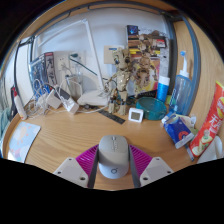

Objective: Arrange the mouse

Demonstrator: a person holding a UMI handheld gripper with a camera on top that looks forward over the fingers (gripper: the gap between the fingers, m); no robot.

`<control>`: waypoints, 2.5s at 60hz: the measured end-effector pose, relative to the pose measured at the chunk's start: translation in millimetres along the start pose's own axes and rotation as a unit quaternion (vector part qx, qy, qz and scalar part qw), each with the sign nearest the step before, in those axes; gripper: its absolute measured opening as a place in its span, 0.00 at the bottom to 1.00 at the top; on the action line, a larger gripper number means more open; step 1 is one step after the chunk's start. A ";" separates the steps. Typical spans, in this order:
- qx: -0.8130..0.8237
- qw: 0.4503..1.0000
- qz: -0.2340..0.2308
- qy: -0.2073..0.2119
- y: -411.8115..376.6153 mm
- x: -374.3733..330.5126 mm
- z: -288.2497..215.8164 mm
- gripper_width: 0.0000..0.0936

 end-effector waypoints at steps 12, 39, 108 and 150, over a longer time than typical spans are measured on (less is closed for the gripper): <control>0.008 1.000 0.021 0.002 2.4 0.0 0.6 0.49; 0.056 0.992 0.108 -0.032 -2.9 -37.6 -55.2 0.33; -0.043 0.995 -0.023 -0.087 -407.8 -3.5 -34.6 0.34; 0.002 1.000 -0.010 -0.009 -333.3 -159.4 -161.2 0.86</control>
Point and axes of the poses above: the point between the fingertips, and its own axes, seen from behind it with the camera up: y to the right, z down, x forward, the way the camera looks, the point moved 3 cm from there along -x, backward, against the way the camera looks, and after that the axes turned 6 degrees about -x, right-handed, at the moved point
